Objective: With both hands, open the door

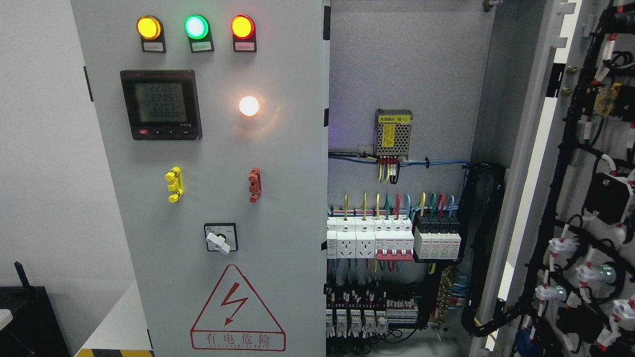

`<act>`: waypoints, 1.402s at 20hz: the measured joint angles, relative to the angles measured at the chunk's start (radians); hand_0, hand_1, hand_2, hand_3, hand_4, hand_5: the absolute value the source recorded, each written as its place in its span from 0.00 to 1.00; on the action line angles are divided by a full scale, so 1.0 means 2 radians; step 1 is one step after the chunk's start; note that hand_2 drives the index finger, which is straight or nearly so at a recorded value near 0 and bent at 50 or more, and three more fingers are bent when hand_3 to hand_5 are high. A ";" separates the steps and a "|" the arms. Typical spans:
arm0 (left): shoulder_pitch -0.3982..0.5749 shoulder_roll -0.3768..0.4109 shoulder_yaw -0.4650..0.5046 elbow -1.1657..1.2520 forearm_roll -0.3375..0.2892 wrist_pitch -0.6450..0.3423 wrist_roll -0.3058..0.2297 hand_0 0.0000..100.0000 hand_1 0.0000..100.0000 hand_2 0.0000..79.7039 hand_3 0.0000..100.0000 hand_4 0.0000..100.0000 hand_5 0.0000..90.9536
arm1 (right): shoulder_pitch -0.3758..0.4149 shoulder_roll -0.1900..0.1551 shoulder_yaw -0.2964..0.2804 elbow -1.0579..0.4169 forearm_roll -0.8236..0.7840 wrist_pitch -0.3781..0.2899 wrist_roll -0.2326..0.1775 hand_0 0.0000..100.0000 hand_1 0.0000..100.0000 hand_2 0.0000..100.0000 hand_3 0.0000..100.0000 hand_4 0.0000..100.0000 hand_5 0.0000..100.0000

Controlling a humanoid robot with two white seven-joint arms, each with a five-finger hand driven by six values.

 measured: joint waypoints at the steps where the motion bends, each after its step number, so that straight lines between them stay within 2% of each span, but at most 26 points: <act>1: 0.000 0.000 0.000 0.000 0.000 0.001 0.000 0.12 0.39 0.00 0.00 0.00 0.00 | -0.006 0.001 0.000 0.001 0.000 0.005 0.000 0.12 0.39 0.00 0.00 0.00 0.00; 8: 0.000 0.000 0.000 0.008 -0.001 0.002 0.000 0.12 0.39 0.00 0.00 0.00 0.00 | -0.049 0.008 0.000 0.004 0.000 0.063 -0.001 0.12 0.39 0.00 0.00 0.00 0.00; 14: 0.000 0.000 0.000 0.013 -0.001 0.002 0.000 0.12 0.39 0.00 0.00 0.00 0.00 | -0.086 0.011 -0.001 0.009 0.000 0.076 -0.003 0.12 0.39 0.00 0.00 0.00 0.00; 19: 0.000 0.000 0.000 0.016 0.000 0.002 0.000 0.12 0.39 0.00 0.00 0.00 0.00 | -0.113 0.012 -0.002 0.012 0.000 0.097 -0.003 0.12 0.39 0.00 0.00 0.00 0.00; 28: 0.000 0.000 0.000 0.009 0.000 0.001 0.000 0.12 0.39 0.00 0.00 0.00 0.00 | -0.158 0.025 -0.002 0.022 0.000 0.137 -0.003 0.12 0.39 0.00 0.00 0.00 0.00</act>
